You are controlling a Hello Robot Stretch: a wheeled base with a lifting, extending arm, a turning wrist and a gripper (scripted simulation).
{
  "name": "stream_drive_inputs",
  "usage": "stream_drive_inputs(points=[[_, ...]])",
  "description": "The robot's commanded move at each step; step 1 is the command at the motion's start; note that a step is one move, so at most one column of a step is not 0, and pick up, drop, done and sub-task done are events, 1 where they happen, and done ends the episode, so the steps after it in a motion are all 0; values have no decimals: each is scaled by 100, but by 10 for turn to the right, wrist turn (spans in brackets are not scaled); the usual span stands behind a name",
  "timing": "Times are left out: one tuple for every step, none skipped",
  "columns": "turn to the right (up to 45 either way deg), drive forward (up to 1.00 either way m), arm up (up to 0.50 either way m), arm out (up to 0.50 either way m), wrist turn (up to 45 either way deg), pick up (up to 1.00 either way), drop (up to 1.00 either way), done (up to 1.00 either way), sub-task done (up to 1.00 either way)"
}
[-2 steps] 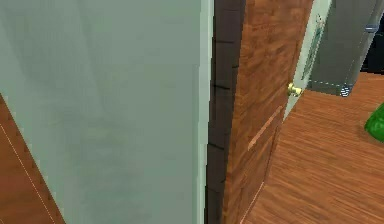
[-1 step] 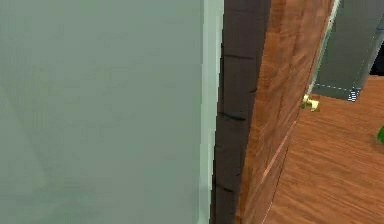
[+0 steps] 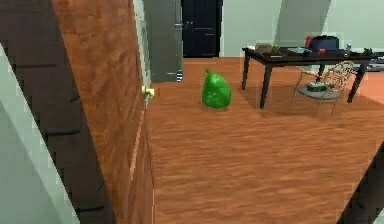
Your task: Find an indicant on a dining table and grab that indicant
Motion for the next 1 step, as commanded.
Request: stream_drive_inputs(points=[[240,0,0,0,0,0,0,0,0]])
